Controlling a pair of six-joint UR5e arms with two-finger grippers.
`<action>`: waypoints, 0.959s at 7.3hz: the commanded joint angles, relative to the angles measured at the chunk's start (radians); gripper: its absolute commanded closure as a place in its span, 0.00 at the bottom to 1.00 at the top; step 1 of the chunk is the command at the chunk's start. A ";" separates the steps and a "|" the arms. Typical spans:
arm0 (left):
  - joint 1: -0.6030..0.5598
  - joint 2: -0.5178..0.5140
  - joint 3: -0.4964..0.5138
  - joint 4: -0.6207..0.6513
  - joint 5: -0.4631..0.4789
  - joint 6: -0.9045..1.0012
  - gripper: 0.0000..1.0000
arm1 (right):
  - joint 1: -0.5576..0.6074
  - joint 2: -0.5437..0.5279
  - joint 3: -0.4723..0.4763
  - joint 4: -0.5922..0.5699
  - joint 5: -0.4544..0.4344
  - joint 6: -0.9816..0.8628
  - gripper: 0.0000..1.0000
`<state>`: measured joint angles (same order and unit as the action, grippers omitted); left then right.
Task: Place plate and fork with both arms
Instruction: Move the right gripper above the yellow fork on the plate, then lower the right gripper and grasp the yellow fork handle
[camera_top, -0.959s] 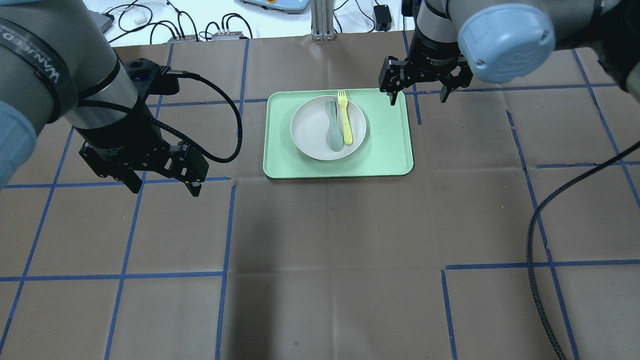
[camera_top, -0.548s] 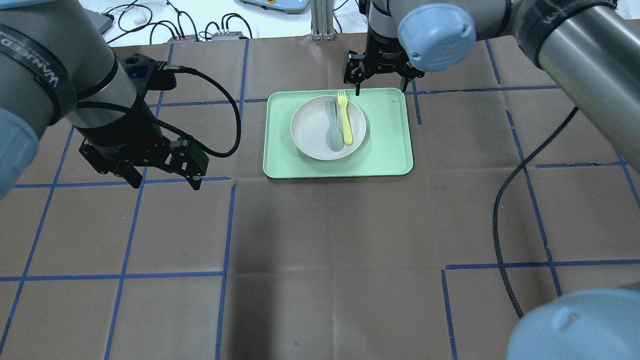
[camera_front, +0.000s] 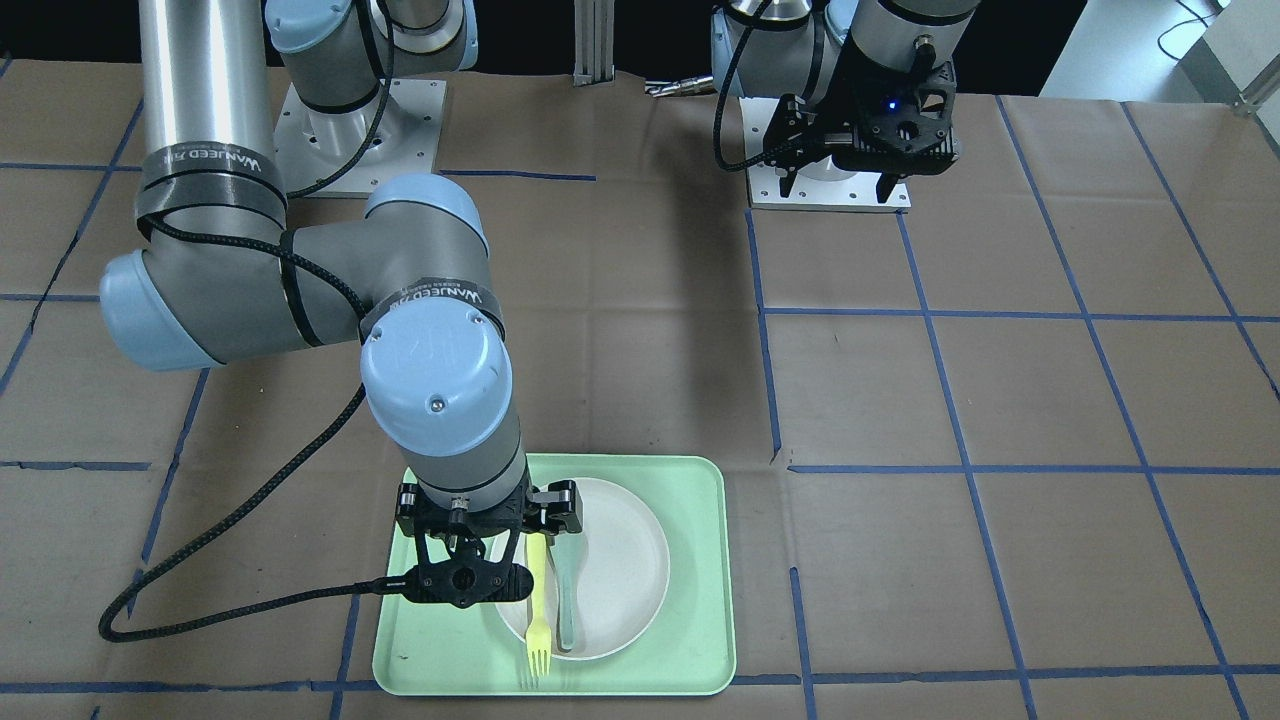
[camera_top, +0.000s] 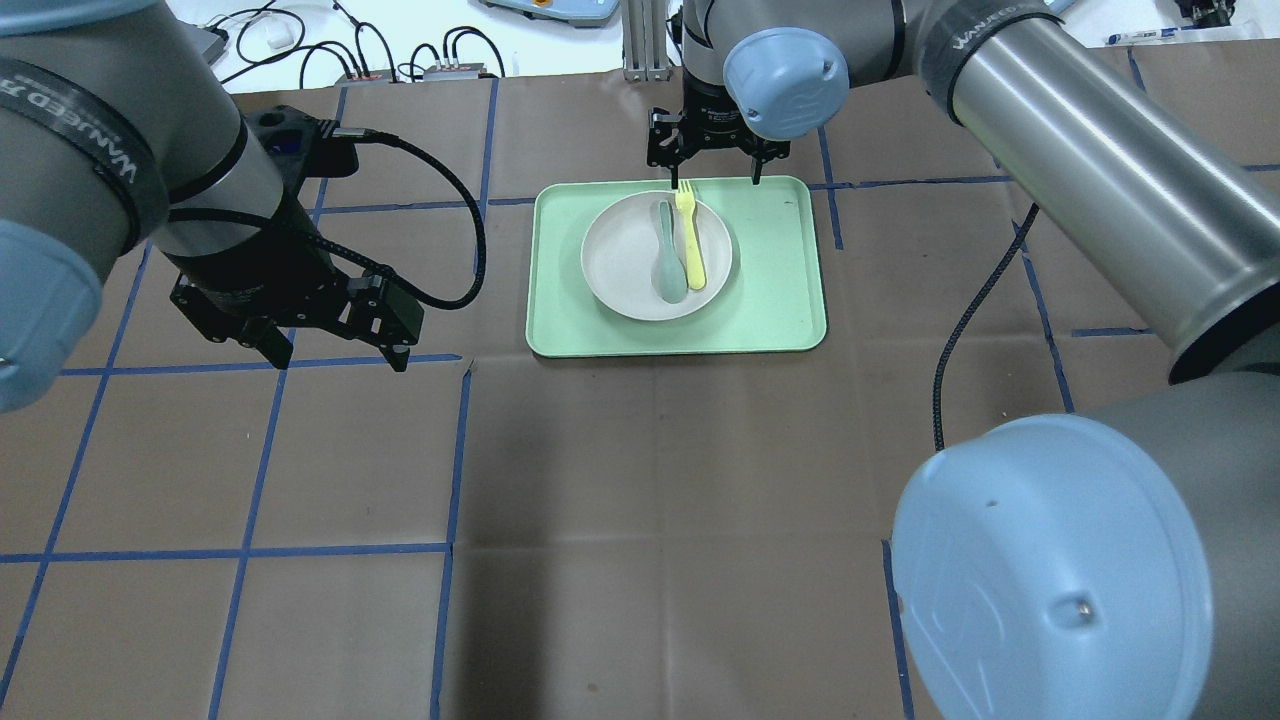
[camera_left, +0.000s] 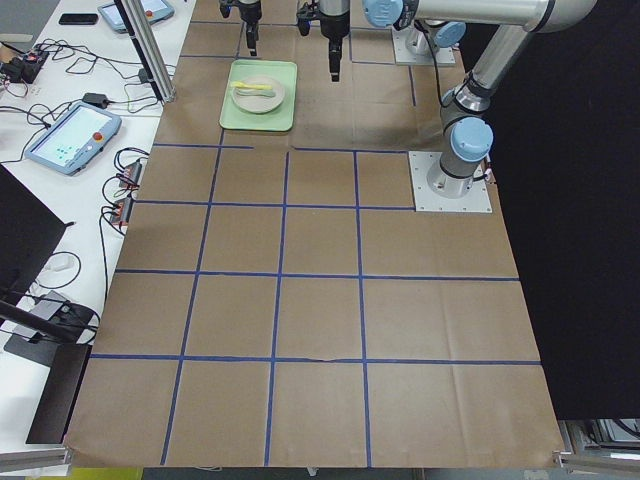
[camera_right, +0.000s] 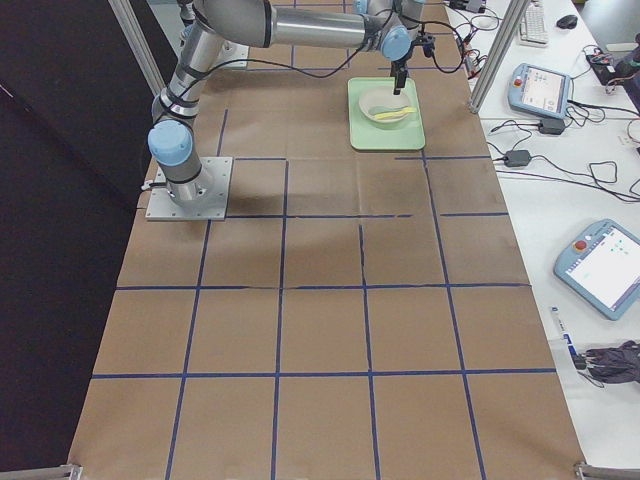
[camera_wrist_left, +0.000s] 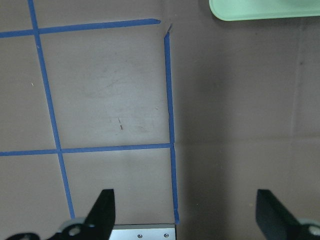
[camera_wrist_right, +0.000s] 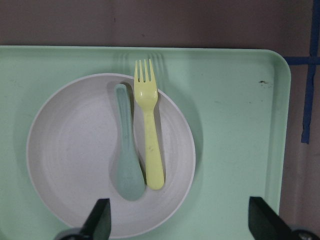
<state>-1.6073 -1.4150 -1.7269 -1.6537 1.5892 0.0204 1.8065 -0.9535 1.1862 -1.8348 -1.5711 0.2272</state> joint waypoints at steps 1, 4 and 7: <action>0.001 0.017 -0.026 0.008 0.001 0.004 0.01 | 0.002 0.038 -0.002 -0.026 0.000 0.003 0.22; 0.001 0.045 -0.071 0.015 0.000 0.003 0.00 | 0.031 0.087 0.001 -0.081 -0.029 0.003 0.40; 0.007 0.042 -0.071 0.068 0.006 0.010 0.00 | 0.030 0.111 0.006 -0.084 -0.033 0.003 0.54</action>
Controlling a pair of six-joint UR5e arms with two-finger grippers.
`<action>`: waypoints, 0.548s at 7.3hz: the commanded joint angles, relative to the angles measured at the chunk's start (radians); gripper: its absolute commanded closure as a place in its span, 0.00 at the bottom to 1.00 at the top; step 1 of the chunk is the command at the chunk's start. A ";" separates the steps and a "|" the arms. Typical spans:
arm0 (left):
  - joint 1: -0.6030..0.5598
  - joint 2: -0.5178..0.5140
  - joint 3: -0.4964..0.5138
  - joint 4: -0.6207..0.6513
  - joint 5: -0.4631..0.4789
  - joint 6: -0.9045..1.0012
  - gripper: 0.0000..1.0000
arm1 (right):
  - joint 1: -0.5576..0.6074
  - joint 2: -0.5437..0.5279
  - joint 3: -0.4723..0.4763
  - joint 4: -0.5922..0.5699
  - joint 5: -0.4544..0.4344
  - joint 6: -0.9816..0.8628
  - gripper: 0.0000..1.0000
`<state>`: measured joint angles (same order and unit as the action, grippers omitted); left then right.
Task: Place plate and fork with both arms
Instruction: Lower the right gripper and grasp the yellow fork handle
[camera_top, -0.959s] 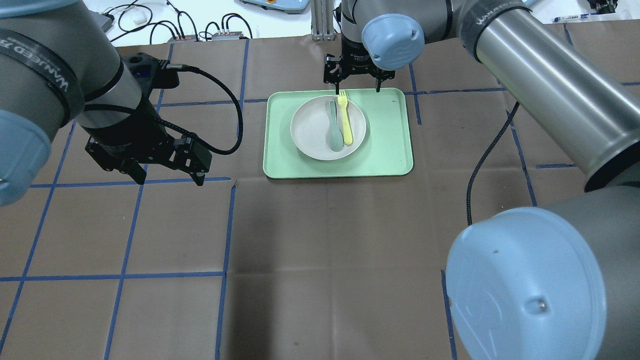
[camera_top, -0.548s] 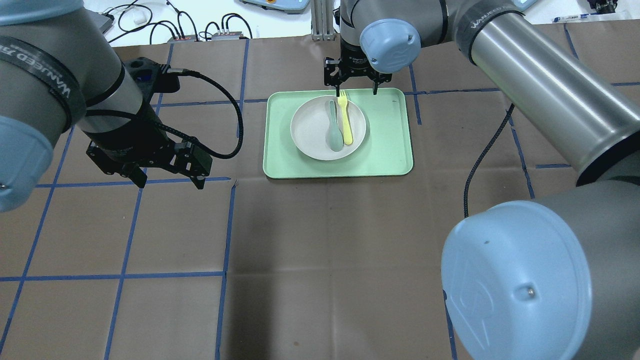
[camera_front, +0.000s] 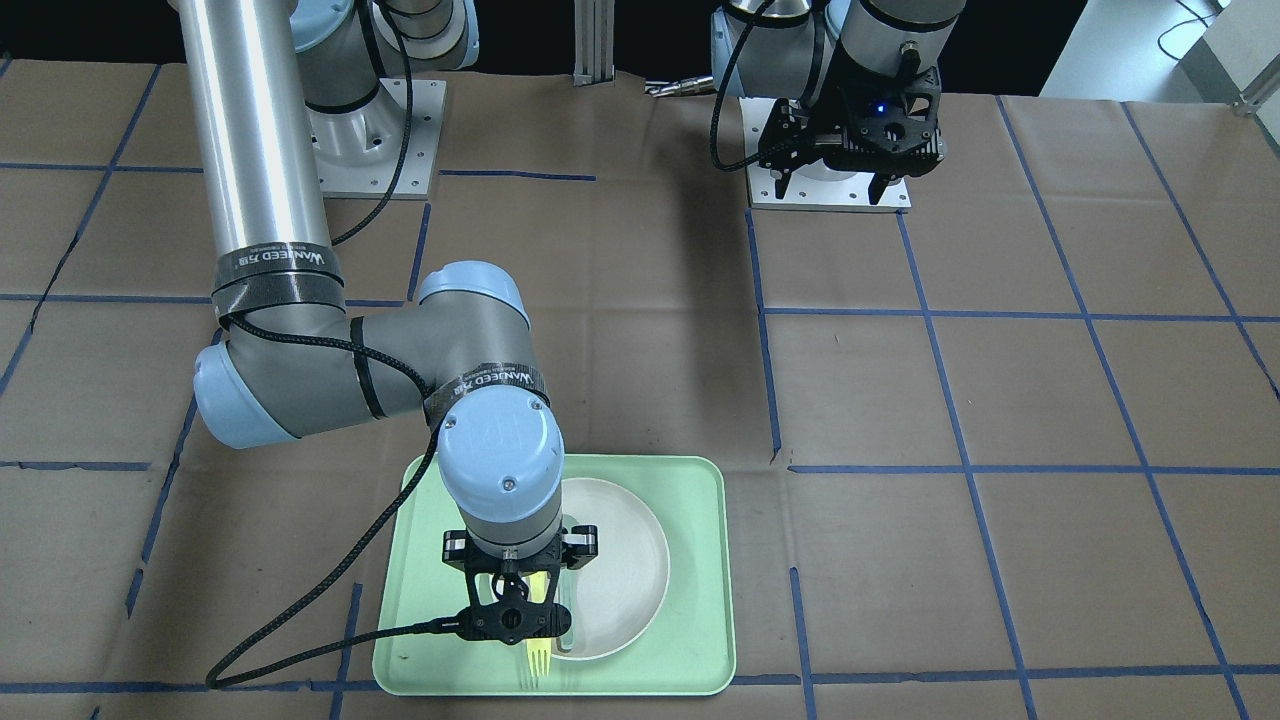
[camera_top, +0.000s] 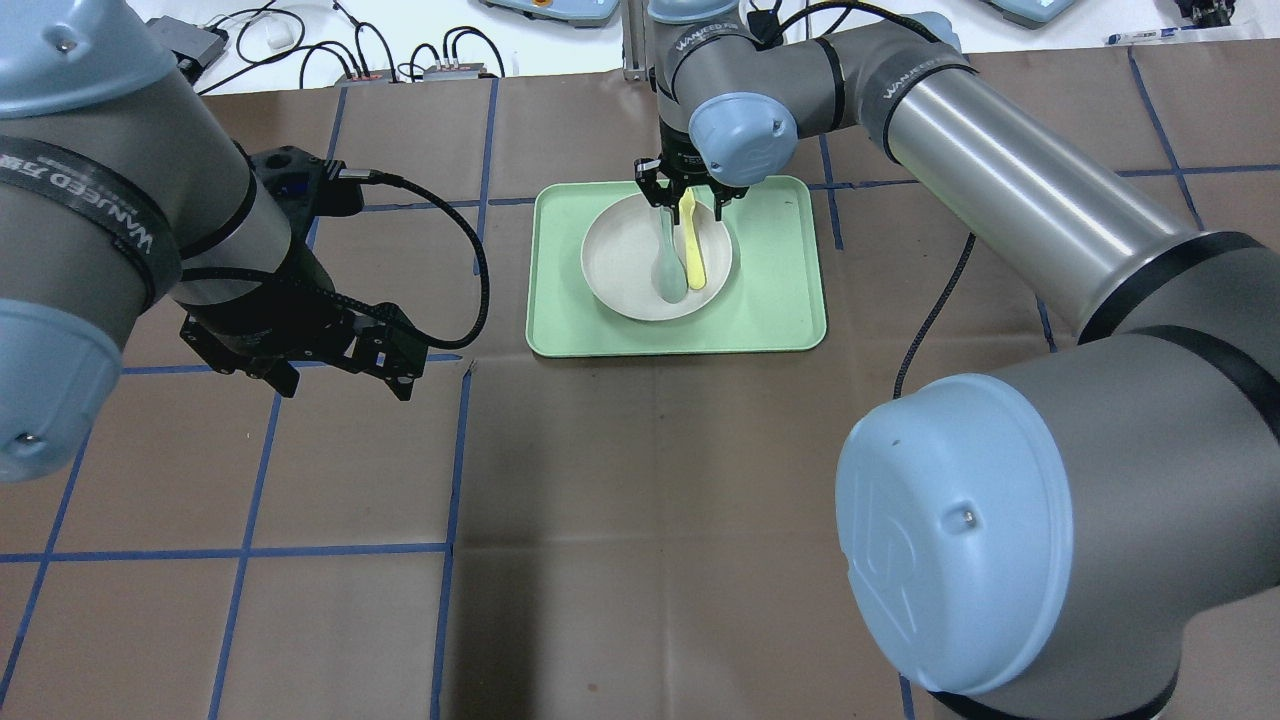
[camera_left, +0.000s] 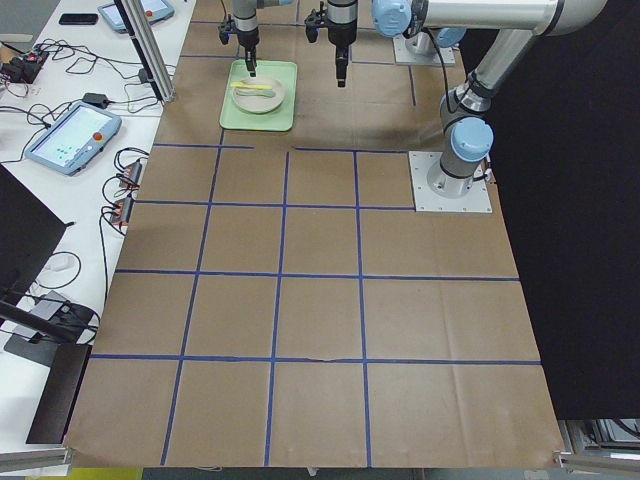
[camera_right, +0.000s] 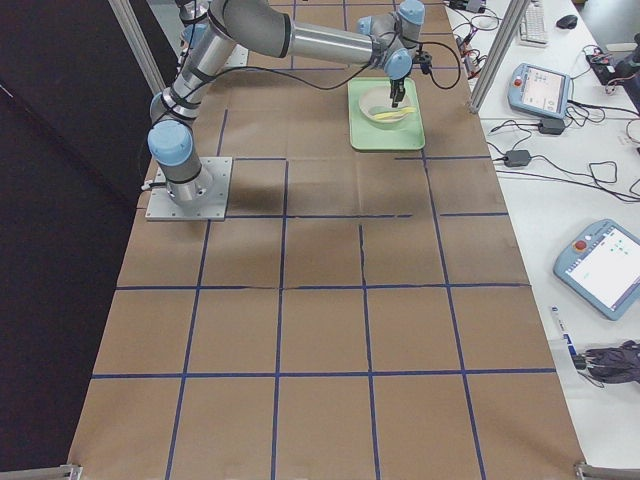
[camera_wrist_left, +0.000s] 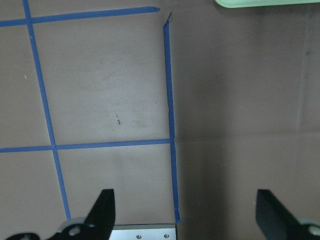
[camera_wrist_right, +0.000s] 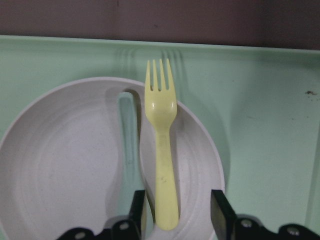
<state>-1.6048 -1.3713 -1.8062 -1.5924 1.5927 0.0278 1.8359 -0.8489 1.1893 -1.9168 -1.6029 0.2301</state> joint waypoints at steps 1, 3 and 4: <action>0.017 -0.009 0.016 0.006 0.003 0.004 0.00 | 0.000 0.008 0.006 -0.002 -0.002 0.000 0.57; 0.054 -0.031 0.046 -0.006 0.006 0.006 0.00 | 0.000 0.034 0.004 -0.004 0.000 -0.002 0.60; 0.054 -0.041 0.065 -0.011 0.048 0.006 0.00 | 0.000 0.042 0.006 -0.016 0.000 -0.003 0.60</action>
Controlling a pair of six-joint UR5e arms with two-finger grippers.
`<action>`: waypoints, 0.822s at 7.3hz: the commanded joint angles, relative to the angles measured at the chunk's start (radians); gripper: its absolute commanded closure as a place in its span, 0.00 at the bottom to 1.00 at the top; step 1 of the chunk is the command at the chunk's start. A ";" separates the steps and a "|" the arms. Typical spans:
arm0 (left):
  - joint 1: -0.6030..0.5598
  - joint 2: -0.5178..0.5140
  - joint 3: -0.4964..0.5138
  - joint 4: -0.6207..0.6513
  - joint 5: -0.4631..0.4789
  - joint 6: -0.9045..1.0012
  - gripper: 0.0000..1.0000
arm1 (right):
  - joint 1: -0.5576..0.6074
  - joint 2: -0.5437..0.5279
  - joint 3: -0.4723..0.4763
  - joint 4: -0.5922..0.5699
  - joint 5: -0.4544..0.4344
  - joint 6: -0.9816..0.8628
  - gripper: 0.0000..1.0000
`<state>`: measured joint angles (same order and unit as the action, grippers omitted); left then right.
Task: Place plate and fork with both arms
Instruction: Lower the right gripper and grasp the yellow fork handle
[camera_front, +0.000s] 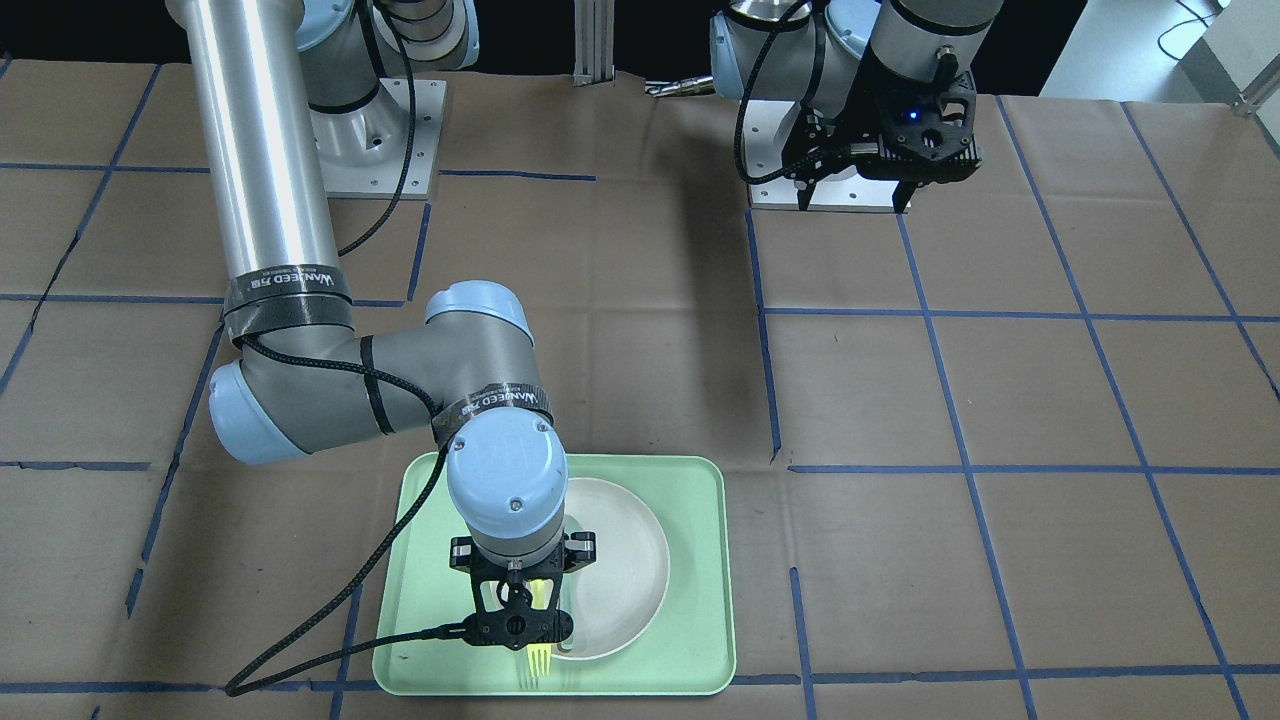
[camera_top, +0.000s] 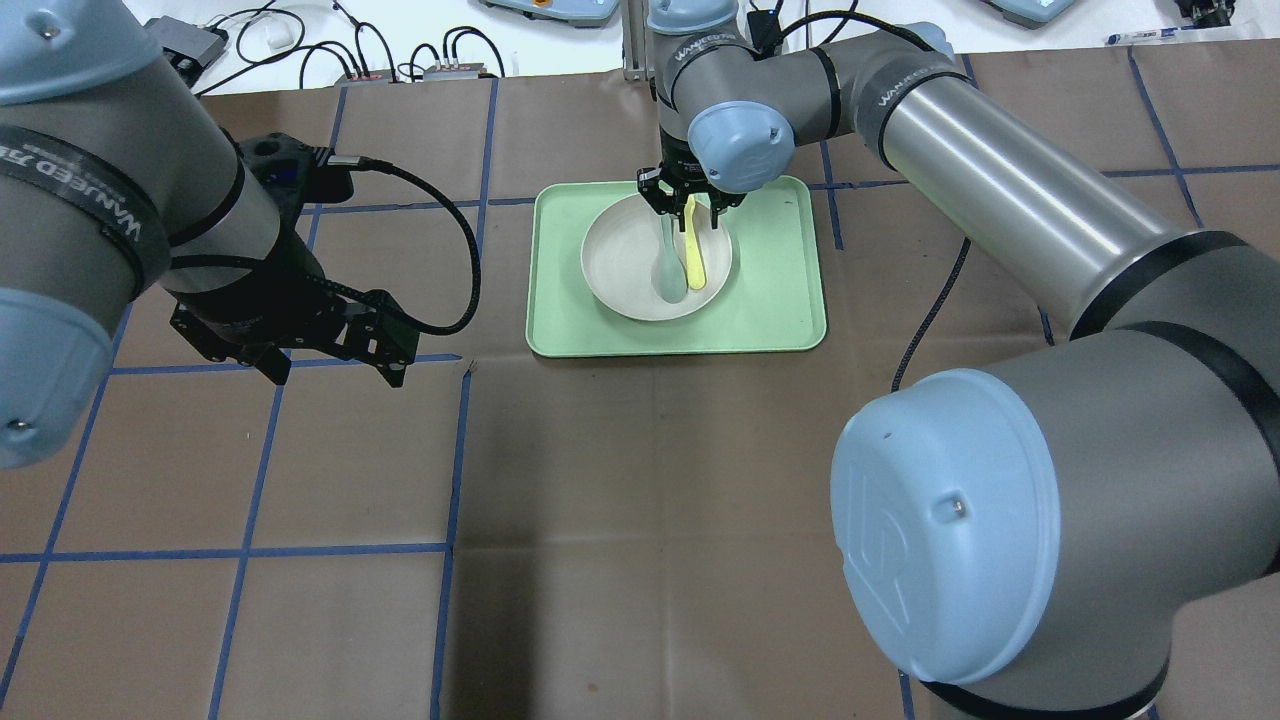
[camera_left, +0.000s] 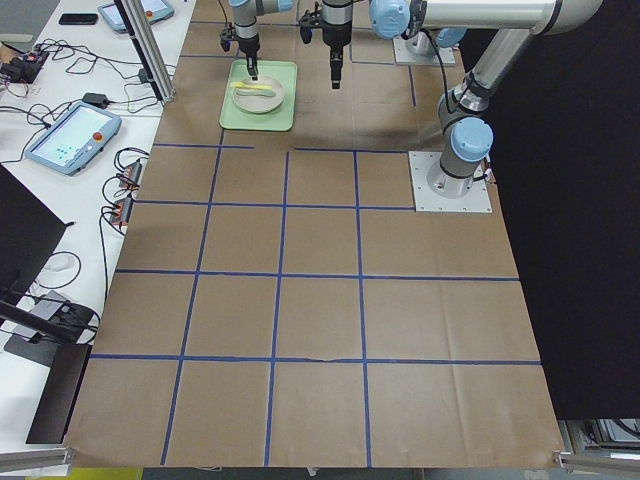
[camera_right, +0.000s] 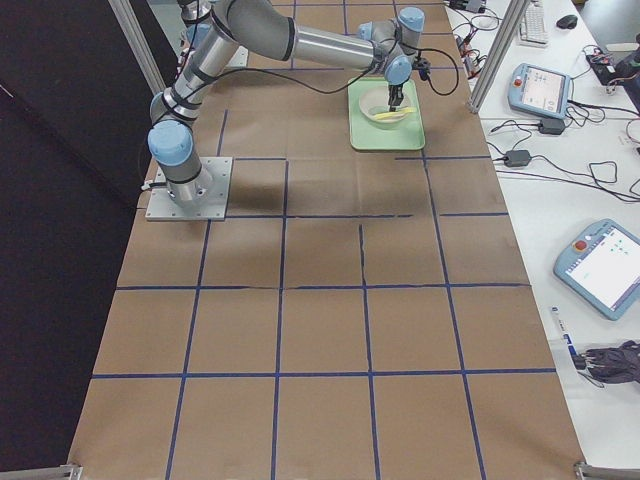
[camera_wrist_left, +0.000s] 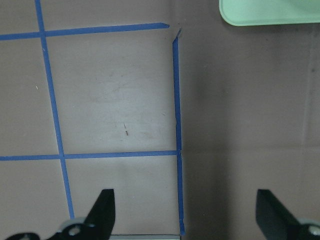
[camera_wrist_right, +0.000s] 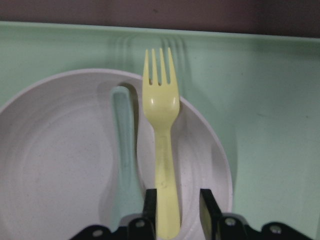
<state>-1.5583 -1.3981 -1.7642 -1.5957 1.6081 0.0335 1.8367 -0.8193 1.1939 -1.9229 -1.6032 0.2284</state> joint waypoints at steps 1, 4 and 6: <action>0.007 -0.018 0.023 -0.006 0.038 0.006 0.00 | 0.001 0.017 0.001 -0.010 0.000 -0.001 0.59; 0.007 -0.018 0.023 -0.006 0.035 0.006 0.00 | 0.001 0.029 0.003 -0.011 0.000 -0.001 0.59; 0.007 -0.018 0.025 -0.004 0.032 0.006 0.00 | -0.001 0.043 0.001 -0.025 -0.001 0.000 0.59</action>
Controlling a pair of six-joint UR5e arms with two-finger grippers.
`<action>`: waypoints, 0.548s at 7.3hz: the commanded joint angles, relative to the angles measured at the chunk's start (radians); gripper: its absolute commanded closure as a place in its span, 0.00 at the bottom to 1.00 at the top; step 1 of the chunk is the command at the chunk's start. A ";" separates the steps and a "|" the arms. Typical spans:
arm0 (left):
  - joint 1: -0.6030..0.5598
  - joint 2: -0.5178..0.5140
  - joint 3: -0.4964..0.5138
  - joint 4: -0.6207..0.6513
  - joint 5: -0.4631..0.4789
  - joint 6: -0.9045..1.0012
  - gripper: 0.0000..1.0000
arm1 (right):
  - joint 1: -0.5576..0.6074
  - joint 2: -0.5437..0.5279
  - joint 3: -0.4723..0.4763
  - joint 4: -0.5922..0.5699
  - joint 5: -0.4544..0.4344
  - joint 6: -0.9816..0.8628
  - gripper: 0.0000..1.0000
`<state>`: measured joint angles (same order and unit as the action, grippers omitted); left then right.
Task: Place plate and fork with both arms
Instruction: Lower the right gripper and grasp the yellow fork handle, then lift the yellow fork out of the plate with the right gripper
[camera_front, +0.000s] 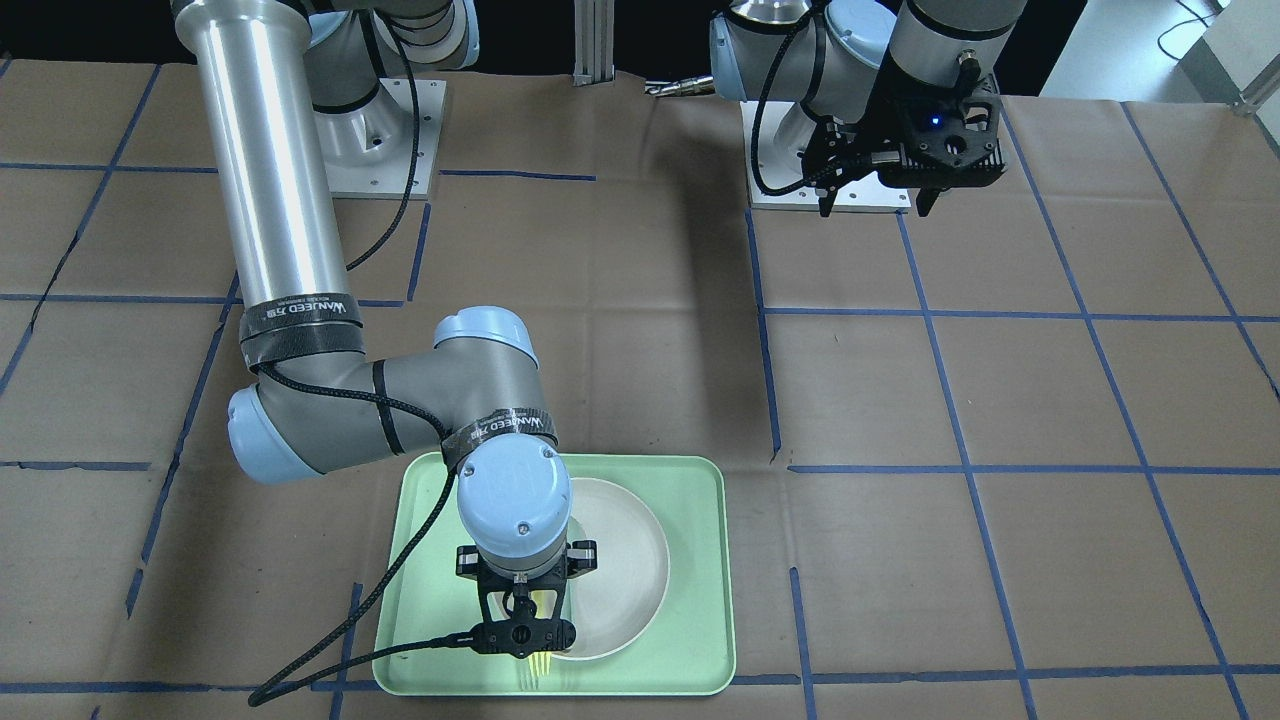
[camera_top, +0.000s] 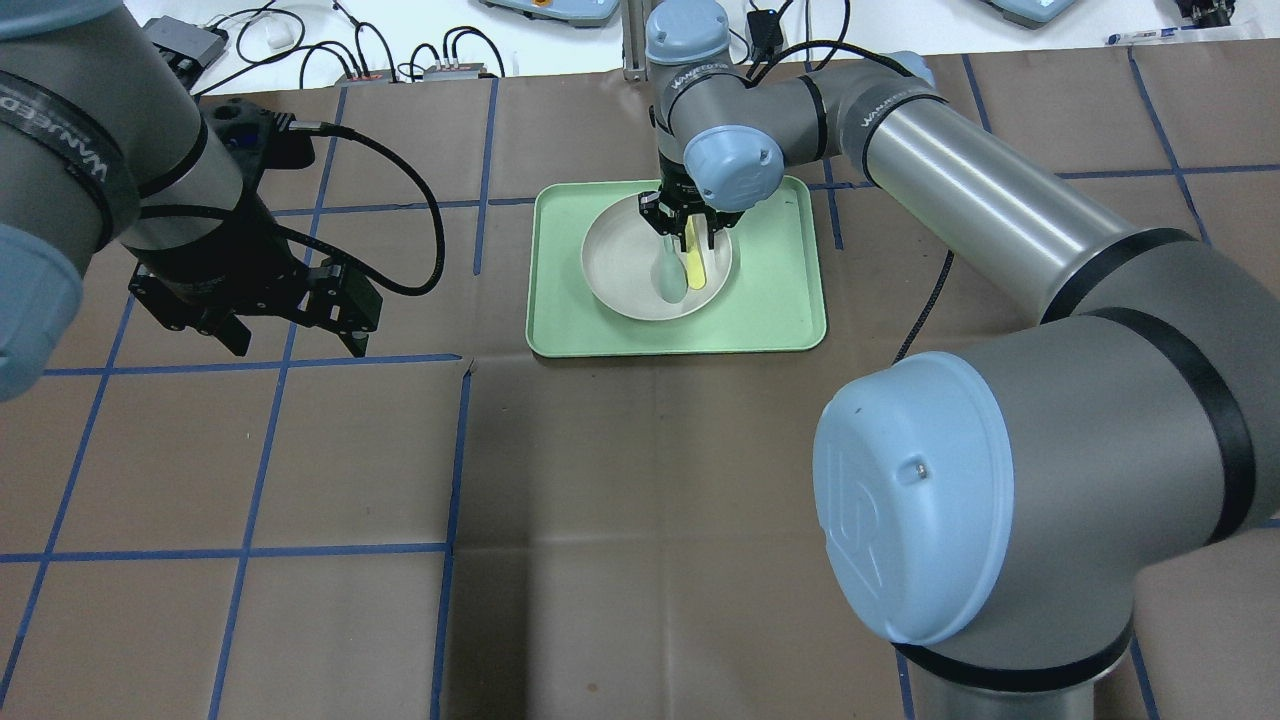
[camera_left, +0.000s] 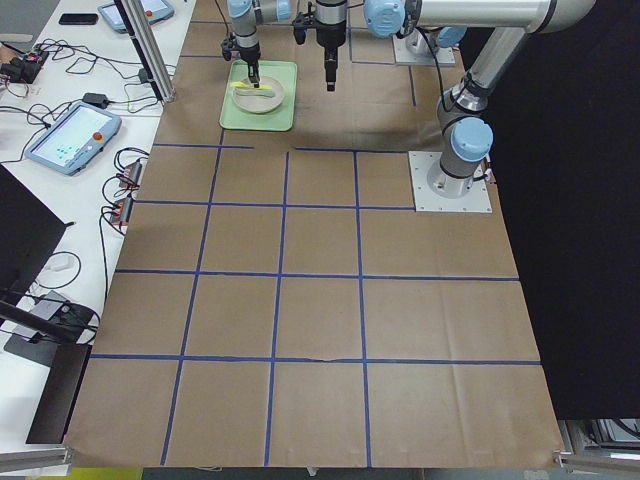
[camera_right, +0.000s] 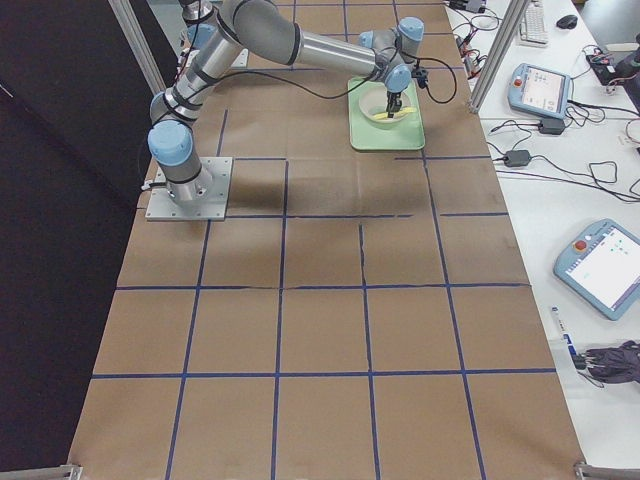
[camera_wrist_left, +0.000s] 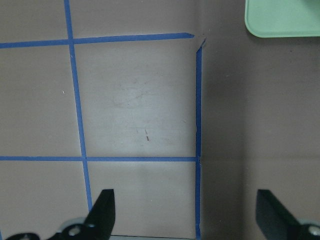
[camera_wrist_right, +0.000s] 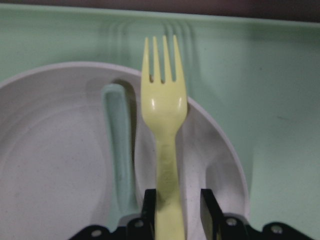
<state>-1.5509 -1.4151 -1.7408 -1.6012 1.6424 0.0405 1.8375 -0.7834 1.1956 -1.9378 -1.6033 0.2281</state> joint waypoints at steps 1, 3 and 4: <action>0.000 0.001 0.000 0.001 -0.004 -0.001 0.00 | 0.000 0.009 0.001 -0.013 0.000 0.000 0.59; 0.000 0.001 0.000 0.001 -0.006 -0.001 0.00 | 0.000 0.018 0.001 -0.015 0.000 0.000 0.59; 0.000 0.001 0.000 0.001 -0.006 -0.001 0.00 | 0.000 0.018 0.001 -0.015 -0.001 0.000 0.59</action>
<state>-1.5508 -1.4149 -1.7410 -1.6000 1.6374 0.0399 1.8376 -0.7678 1.1964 -1.9519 -1.6033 0.2286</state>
